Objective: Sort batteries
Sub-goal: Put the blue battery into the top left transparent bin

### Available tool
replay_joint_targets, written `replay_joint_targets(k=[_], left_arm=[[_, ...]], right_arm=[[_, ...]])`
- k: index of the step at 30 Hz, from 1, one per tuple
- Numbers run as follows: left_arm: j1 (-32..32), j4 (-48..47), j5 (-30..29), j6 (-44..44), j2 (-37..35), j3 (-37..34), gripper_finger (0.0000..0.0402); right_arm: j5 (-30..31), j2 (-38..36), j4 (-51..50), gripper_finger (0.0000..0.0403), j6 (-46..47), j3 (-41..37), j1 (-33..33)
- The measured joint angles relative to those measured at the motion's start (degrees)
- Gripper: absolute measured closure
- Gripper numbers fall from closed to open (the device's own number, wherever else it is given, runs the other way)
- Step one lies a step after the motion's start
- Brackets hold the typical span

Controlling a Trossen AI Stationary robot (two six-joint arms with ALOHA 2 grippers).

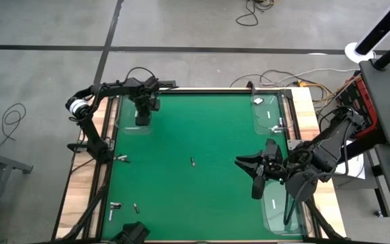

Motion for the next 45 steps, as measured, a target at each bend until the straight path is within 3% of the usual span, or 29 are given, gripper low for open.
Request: replay_joint_targets(k=[7,12,16,20,27,33,39,45], left_arm=[[0.00,0.27,0.09,-1.19,-1.29,0.00,0.0307],[-0.25,-9.64,-0.51,-3.89,-3.15,4.62,0.0255],[-0.70,-18.26,-0.23,-10.26,-5.21,10.68,0.0241],[-2.50,-25.19,4.28,-17.87,-9.75,15.79,0.0241],[-18.04,-27.72,6.55,-26.17,-26.65,11.57,0.0247],[-34.47,-27.12,5.86,-47.67,-36.29,4.55,0.0248],[-45.74,-27.21,5.84,-66.26,-36.14,-1.12,0.0248],[-50.45,-27.27,5.93,-74.18,-29.65,-6.30,0.0248]], right_arm=[[0.00,-0.02,0.00,0.0318,-0.14,0.00,0.00],[-0.02,-0.02,-0.37,0.0304,-0.68,0.00,0.00],[-0.01,-0.02,-2.87,0.0295,-0.71,0.00,0.00],[0.01,-0.02,-4.79,0.0286,-0.72,0.00,0.00],[1.29,1.94,-5.20,0.0280,-2.29,0.00,0.00],[1.54,4.93,-5.05,0.0280,-2.42,-0.02,0.13],[1.36,5.88,-3.78,0.0280,-2.96,-0.04,0.83],[1.36,5.50,-3.97,0.0280,-3.15,-0.04,2.25]])
